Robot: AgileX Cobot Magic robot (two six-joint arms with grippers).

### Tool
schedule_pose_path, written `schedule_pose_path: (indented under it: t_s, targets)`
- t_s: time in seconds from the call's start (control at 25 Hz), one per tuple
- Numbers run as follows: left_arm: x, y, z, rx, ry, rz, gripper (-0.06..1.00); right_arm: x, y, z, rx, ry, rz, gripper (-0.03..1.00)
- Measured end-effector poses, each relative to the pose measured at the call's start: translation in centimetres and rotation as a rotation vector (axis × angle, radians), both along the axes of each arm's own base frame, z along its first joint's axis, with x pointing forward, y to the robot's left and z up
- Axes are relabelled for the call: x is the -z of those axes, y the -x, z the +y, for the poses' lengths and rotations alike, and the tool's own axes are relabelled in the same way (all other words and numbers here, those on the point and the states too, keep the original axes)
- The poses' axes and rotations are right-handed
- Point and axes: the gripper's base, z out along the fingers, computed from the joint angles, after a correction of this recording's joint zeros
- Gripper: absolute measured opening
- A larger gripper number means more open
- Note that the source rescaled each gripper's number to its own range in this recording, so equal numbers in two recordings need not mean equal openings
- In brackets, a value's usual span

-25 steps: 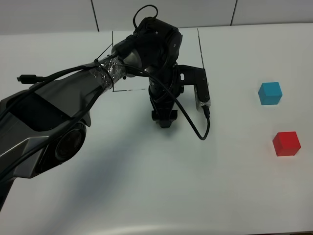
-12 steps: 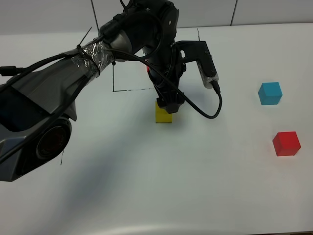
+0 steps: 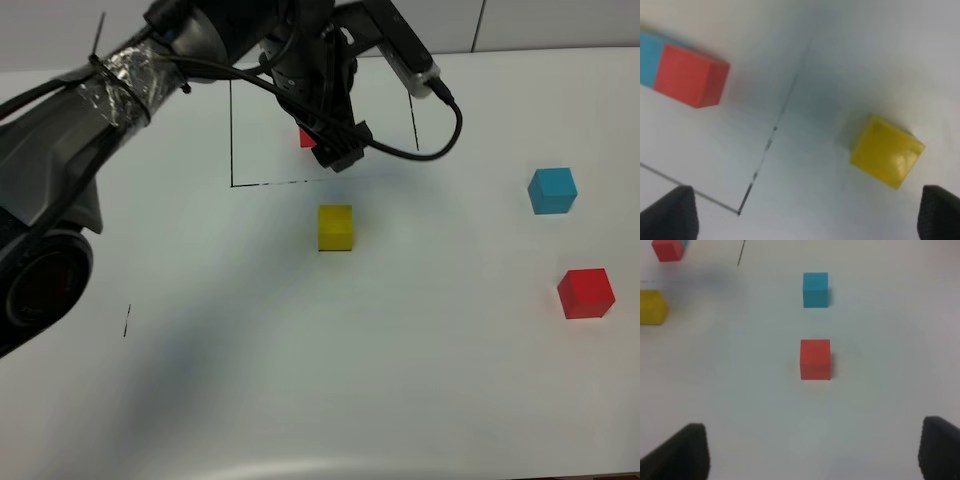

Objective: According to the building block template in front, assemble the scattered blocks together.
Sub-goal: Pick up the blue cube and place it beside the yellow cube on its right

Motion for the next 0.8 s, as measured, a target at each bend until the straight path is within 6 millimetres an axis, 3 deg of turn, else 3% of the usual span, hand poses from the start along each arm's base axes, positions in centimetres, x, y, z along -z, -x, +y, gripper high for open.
schedule_pose_path:
  t_s: [0.24,0.48,0.64,0.8]
  targets:
    - [-3.7,-1.8,5.3,-0.203,0.109,-0.032,0.86,0.0,0.0,0.0,0.0,0.0,0.0,0.74]
    - [-5.3,-3.5,13.7,-0.507,0.181,-0.016,0.86,0.0,0.0,0.0,0.0,0.0,0.0,0.74]
    - [-5.3,-2.1,19.5,-0.647,0.169,0.04,0.86,0.0,0.0,0.0,0.0,0.0,0.0,0.74]
    - [-5.8,0.7,23.4,-0.734,0.197,0.024,0.86,0.0,0.0,0.0,0.0,0.0,0.0,0.74]
